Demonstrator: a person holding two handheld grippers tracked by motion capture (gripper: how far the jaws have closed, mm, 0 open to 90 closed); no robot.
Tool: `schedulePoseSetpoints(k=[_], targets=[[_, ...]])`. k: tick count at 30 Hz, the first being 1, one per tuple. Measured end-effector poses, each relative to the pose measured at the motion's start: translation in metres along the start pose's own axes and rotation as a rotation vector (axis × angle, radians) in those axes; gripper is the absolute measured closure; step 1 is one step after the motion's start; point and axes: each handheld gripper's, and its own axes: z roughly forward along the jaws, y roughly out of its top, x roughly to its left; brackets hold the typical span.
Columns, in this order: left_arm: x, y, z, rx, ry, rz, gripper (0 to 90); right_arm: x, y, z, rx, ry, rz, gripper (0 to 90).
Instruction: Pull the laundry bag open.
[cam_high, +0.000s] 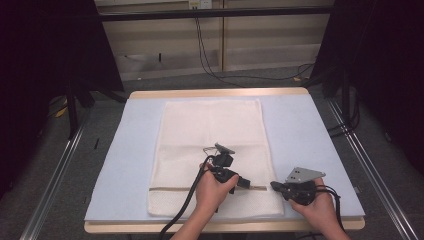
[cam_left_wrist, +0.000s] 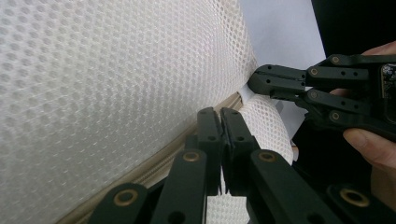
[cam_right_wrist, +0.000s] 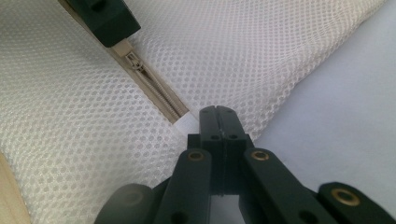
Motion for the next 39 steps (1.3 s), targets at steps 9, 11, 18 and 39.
schedulePoseSetpoints(k=[9, 11, 18, 39], targets=[[0.002, -0.001, -0.004, -0.001, -0.004, -0.003, 87.7, 0.000, 0.000, 0.000, 0.002, -0.001, 0.003, 90.0], [0.003, -0.002, -0.005, -0.001, -0.004, 0.002, 87.7, 0.000, 0.000, 0.000, 0.002, -0.002, 0.004, 90.0], [0.003, -0.002, -0.006, 0.004, 0.001, 0.005, 87.7, 0.000, 0.000, 0.000, 0.003, -0.002, 0.004, 90.0], [0.009, -0.004, -0.012, 0.003, -0.001, -0.006, 87.7, 0.000, 0.000, 0.000, 0.002, -0.001, 0.005, 90.0]])
